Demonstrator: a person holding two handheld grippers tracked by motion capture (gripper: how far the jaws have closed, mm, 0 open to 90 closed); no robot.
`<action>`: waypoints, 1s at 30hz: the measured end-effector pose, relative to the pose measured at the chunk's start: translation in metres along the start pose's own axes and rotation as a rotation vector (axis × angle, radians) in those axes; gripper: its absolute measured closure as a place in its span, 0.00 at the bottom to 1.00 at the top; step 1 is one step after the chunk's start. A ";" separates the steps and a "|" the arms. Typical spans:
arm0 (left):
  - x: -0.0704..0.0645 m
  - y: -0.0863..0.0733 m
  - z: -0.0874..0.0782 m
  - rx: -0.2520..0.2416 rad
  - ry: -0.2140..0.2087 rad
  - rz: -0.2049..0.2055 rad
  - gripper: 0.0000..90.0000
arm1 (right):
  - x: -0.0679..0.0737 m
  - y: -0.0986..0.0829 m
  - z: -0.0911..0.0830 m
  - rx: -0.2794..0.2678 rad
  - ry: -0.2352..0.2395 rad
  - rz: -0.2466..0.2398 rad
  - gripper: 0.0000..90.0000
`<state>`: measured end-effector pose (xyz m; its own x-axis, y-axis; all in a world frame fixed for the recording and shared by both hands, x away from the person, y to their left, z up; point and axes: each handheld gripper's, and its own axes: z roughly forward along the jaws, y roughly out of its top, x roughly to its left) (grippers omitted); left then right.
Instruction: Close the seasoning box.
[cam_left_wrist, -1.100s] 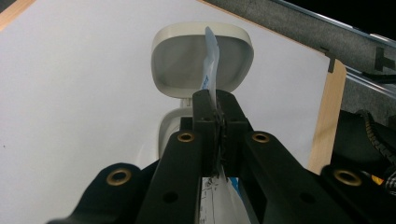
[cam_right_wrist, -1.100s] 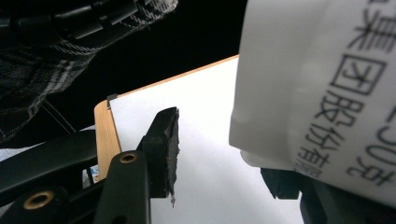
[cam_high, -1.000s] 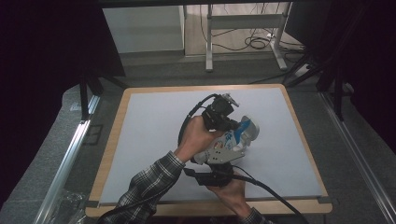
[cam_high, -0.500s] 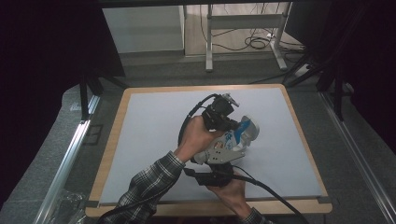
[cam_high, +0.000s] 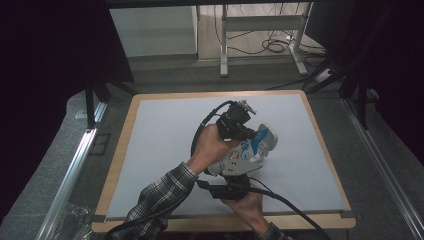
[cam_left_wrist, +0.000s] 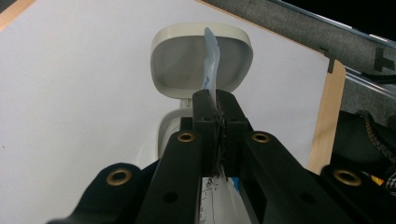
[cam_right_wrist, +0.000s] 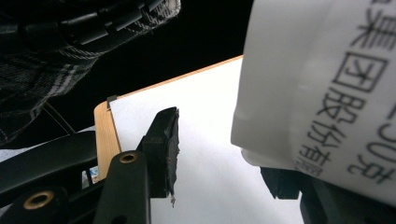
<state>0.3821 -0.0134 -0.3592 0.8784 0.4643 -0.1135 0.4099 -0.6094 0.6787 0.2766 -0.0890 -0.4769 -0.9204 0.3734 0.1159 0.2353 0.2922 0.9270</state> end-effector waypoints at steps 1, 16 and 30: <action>0.000 0.000 0.000 0.000 0.000 0.000 0.98 | 0.000 0.000 0.000 0.000 0.000 -0.001 0.58; 0.000 -0.002 0.001 -0.011 0.003 0.000 0.98 | -0.002 -0.001 0.001 0.009 -0.003 0.005 0.58; 0.001 -0.005 0.001 -0.026 0.004 0.002 0.98 | -0.002 -0.003 0.003 0.022 -0.008 0.005 0.58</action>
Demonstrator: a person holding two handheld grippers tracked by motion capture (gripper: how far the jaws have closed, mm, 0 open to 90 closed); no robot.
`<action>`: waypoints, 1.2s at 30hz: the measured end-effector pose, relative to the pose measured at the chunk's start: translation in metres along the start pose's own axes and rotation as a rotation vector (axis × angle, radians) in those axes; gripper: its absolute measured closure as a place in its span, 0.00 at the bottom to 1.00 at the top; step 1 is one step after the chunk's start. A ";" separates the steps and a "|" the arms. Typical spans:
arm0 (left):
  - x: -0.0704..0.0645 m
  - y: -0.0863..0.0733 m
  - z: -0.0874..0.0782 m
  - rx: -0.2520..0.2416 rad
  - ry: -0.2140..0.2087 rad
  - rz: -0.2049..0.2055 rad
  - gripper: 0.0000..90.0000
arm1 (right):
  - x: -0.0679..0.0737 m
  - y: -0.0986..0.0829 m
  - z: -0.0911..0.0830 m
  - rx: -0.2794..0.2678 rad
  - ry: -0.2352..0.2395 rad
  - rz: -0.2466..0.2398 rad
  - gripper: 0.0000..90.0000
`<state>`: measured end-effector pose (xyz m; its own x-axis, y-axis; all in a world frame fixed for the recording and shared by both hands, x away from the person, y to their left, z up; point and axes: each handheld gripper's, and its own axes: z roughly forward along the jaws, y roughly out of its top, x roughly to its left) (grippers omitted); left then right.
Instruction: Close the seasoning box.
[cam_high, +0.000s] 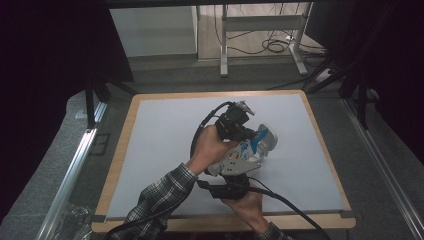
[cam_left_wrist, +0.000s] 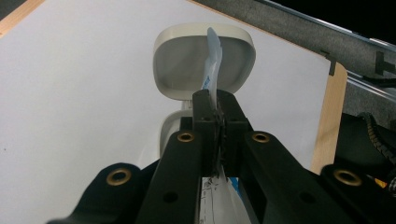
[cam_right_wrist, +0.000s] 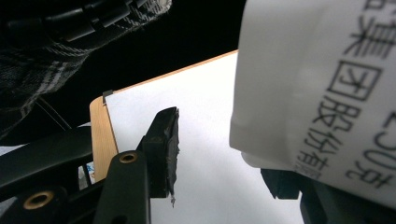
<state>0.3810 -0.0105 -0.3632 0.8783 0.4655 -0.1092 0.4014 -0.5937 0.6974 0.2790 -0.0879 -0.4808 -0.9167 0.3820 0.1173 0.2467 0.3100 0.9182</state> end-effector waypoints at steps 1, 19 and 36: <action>0.000 0.000 0.000 -0.001 0.000 0.001 0.98 | 0.000 0.000 0.000 0.000 0.002 0.003 0.58; -0.001 -0.007 0.001 -0.035 -0.003 0.013 0.98 | -0.003 -0.006 0.006 0.020 -0.019 0.008 0.58; -0.002 -0.009 0.001 -0.041 -0.014 0.019 0.98 | -0.010 -0.013 0.008 0.031 -0.053 0.023 0.56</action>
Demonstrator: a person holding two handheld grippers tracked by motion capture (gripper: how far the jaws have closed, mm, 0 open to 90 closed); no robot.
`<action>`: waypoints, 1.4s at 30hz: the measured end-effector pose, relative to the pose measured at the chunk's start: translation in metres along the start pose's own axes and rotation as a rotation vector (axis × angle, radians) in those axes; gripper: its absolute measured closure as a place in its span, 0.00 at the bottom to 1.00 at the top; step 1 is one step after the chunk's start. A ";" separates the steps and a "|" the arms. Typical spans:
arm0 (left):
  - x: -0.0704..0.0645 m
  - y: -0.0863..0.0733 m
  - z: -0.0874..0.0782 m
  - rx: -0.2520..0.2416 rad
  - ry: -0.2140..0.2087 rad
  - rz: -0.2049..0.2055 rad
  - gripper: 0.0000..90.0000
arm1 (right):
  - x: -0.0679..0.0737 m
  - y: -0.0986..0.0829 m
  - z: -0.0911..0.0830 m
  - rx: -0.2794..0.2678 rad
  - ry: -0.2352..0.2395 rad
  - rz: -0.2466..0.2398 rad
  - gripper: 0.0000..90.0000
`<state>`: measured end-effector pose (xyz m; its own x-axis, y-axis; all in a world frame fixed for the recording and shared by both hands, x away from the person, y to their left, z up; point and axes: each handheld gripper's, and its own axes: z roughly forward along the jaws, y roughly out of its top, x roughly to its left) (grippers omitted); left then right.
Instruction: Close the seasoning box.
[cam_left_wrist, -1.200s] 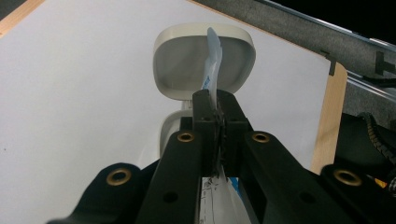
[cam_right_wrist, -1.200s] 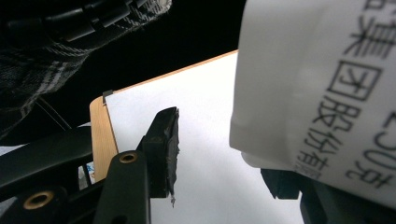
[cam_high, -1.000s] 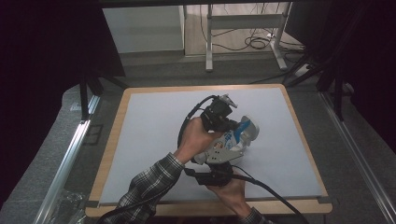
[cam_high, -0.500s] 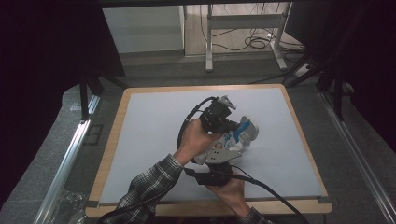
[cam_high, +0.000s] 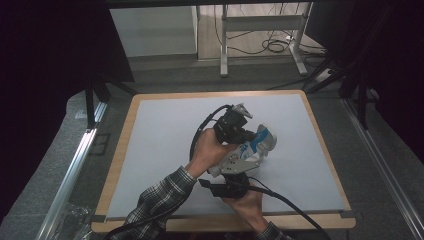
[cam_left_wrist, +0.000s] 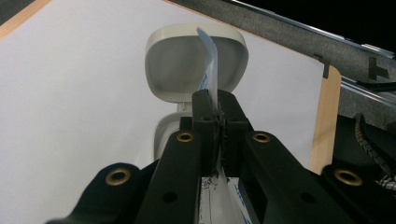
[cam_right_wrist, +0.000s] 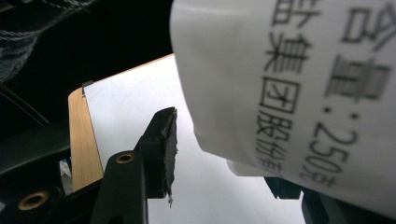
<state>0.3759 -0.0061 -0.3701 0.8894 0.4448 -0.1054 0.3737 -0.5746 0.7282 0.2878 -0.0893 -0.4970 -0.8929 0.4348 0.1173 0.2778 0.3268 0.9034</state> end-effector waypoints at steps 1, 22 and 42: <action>0.000 0.000 0.000 0.000 -0.001 -0.001 0.98 | 0.000 0.000 0.000 -0.001 -0.001 0.000 0.56; 0.000 -0.006 -0.008 -0.024 -0.006 0.002 0.98 | -0.007 -0.008 0.001 0.031 -0.014 0.041 0.55; 0.005 -0.017 -0.020 -0.043 -0.021 -0.021 0.98 | -0.015 -0.013 0.001 0.051 -0.054 0.043 0.54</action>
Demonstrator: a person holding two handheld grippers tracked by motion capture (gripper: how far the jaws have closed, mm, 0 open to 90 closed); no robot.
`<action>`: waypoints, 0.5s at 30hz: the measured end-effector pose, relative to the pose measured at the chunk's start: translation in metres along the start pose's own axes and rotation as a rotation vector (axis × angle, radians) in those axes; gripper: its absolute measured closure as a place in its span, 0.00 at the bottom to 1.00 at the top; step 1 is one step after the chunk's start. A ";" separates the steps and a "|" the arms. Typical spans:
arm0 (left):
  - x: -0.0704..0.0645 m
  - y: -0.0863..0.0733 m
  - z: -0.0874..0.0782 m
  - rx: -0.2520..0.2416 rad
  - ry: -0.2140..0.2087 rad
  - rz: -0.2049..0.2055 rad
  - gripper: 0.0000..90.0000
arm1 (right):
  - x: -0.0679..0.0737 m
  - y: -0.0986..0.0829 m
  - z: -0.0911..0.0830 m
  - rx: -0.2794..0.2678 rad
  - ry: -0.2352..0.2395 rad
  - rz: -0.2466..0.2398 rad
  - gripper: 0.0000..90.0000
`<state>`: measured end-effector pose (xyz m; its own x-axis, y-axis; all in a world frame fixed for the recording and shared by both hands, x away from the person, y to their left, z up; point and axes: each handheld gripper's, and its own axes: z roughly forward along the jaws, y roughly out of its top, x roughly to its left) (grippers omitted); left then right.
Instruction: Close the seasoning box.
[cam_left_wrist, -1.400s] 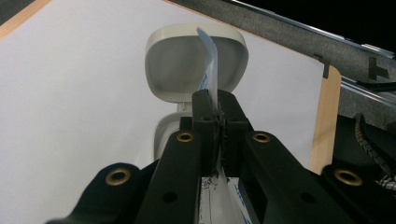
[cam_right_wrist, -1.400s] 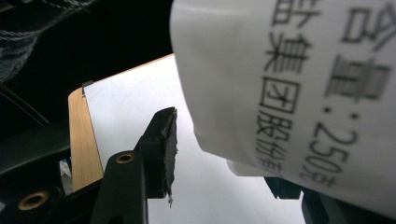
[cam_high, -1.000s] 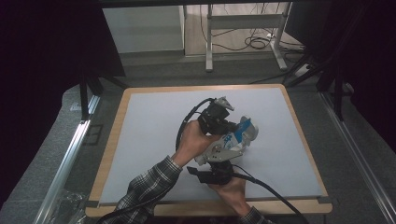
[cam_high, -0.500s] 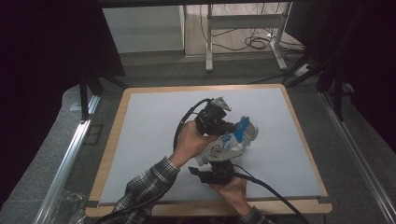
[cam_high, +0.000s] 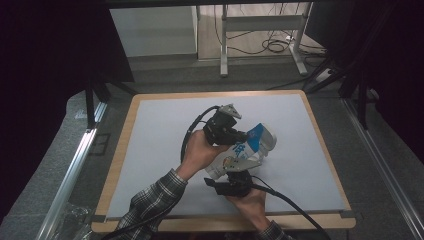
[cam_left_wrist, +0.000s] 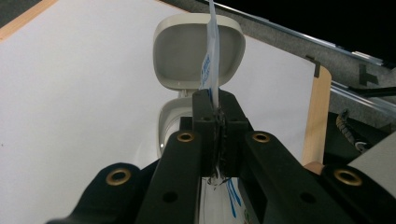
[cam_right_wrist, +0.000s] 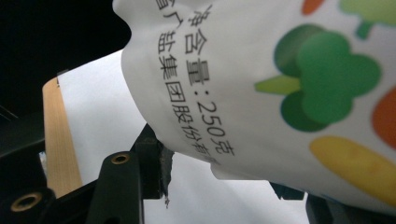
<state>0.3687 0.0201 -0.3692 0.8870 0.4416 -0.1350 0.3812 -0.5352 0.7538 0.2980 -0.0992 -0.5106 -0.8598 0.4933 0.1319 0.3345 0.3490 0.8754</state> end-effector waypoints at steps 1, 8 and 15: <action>0.000 0.000 0.000 -0.001 0.001 -0.004 0.98 | 0.000 0.000 0.000 0.001 -0.002 -0.001 0.54; 0.000 -0.003 -0.003 -0.001 -0.005 -0.007 0.98 | 0.000 -0.001 0.001 0.010 -0.014 -0.003 0.54; 0.001 -0.007 -0.008 -0.002 -0.011 -0.018 0.98 | 0.000 -0.002 0.002 0.022 -0.028 -0.007 0.54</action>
<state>0.3650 0.0298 -0.3693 0.8829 0.4431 -0.1552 0.3964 -0.5262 0.7523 0.2985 -0.0982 -0.5131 -0.8510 0.5130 0.1121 0.3369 0.3695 0.8660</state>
